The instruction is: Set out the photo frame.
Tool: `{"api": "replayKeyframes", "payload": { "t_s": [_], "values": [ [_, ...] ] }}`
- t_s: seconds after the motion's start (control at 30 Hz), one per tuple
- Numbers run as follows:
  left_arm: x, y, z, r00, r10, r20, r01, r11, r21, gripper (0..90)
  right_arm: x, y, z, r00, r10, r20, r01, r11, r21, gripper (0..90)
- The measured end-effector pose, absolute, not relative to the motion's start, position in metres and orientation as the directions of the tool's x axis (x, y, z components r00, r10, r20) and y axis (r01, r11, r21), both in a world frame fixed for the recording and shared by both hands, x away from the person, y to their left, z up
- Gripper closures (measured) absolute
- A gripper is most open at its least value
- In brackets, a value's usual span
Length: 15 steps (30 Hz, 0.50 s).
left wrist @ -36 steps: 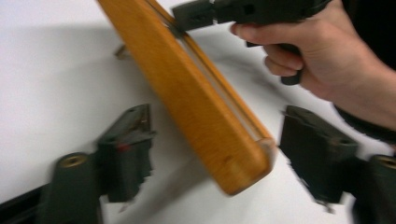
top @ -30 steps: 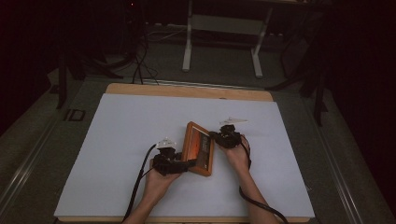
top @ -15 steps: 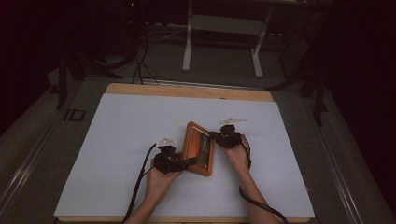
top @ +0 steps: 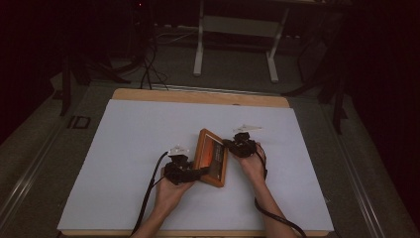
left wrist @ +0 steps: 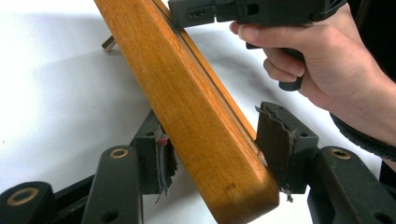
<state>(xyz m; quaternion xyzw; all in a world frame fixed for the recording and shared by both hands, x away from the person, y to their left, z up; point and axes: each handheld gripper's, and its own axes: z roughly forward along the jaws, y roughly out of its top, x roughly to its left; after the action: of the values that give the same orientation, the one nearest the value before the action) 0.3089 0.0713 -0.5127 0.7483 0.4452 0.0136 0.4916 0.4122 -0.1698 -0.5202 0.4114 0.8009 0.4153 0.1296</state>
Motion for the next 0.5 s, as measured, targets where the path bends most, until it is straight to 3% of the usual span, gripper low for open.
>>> {"api": "replayKeyframes", "payload": {
  "t_s": [0.37, 0.5],
  "values": [
    [0.307, 0.059, -0.505, 0.614, 0.69, -0.384, 0.622, -0.122, 0.774, 55.6, 0.405, -0.187, -0.507, -0.639, 0.763, 0.099, 0.519, 0.332, 0.787, 87.3],
    [0.307, 0.055, -0.502, 0.605, 0.698, -0.383, 0.621, -0.112, 0.776, 58.3, 0.4, -0.194, -0.499, -0.653, 0.754, 0.078, 0.497, 0.348, 0.795, 81.1]
  ]
}}
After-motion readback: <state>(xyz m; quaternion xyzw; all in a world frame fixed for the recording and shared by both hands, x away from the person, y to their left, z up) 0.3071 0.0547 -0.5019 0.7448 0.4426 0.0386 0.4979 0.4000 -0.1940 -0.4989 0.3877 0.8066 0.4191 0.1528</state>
